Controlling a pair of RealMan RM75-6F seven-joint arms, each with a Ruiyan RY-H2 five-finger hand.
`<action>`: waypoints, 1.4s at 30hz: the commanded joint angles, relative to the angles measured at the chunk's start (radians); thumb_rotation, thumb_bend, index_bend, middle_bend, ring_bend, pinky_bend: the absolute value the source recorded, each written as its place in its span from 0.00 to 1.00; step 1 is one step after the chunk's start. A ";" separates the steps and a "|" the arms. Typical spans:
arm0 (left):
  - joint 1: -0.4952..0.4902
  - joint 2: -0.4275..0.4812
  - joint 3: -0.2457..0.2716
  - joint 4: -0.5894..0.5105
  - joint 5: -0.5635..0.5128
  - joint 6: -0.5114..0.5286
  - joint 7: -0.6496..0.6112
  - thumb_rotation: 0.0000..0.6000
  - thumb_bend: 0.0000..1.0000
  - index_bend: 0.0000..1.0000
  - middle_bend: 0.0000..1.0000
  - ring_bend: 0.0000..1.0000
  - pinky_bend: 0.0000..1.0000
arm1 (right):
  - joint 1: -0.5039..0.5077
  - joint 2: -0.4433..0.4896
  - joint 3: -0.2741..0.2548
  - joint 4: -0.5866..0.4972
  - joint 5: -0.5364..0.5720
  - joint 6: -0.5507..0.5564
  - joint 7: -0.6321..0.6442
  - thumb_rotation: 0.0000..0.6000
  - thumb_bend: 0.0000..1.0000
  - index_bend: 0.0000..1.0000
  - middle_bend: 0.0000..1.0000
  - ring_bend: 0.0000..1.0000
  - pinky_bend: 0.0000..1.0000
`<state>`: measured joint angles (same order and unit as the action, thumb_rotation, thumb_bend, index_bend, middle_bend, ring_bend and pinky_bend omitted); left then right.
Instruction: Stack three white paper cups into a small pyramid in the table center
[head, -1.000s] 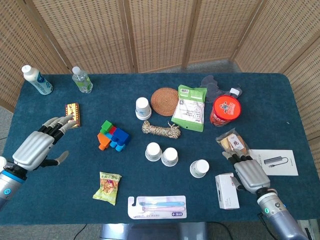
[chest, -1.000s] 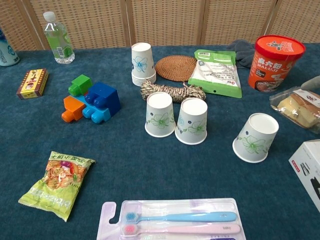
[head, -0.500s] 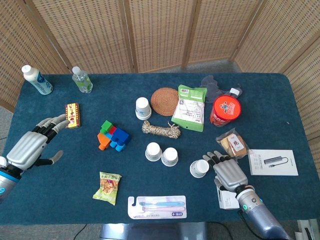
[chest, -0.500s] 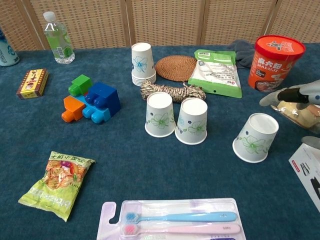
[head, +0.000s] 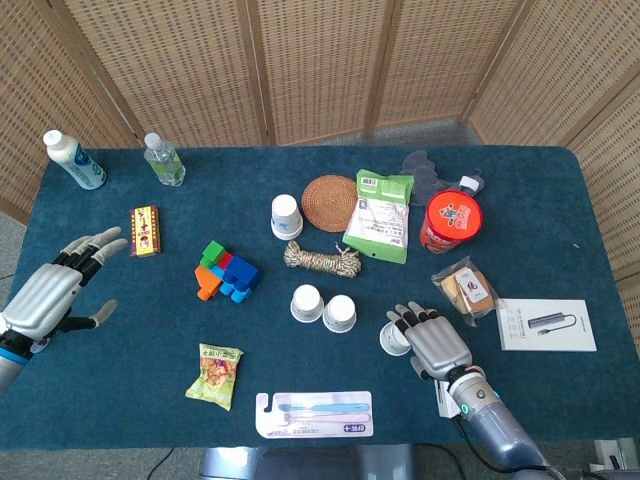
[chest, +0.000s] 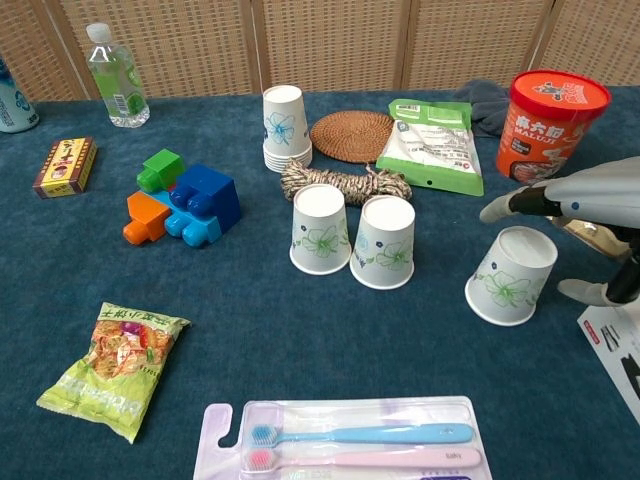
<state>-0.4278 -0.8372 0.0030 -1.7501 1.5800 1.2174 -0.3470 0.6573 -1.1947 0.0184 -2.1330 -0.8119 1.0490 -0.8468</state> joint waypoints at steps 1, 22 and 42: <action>0.003 -0.002 0.000 0.007 0.003 0.000 -0.007 1.00 0.45 0.00 0.00 0.00 0.07 | 0.016 -0.014 -0.006 0.001 0.015 0.009 -0.010 1.00 0.48 0.00 0.00 0.00 0.22; 0.031 -0.007 -0.007 0.045 0.006 0.012 -0.054 1.00 0.45 0.00 0.00 0.00 0.07 | 0.084 -0.085 -0.034 0.047 0.065 0.055 -0.014 1.00 0.49 0.00 0.00 0.00 0.36; 0.051 0.000 -0.013 0.045 0.000 0.021 -0.061 1.00 0.45 0.00 0.00 0.00 0.07 | 0.094 -0.105 -0.054 0.096 0.039 0.060 0.043 1.00 0.56 0.26 0.21 0.22 0.63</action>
<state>-0.3764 -0.8371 -0.0105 -1.7053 1.5799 1.2386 -0.4076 0.7512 -1.2998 -0.0345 -2.0371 -0.7718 1.1082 -0.8047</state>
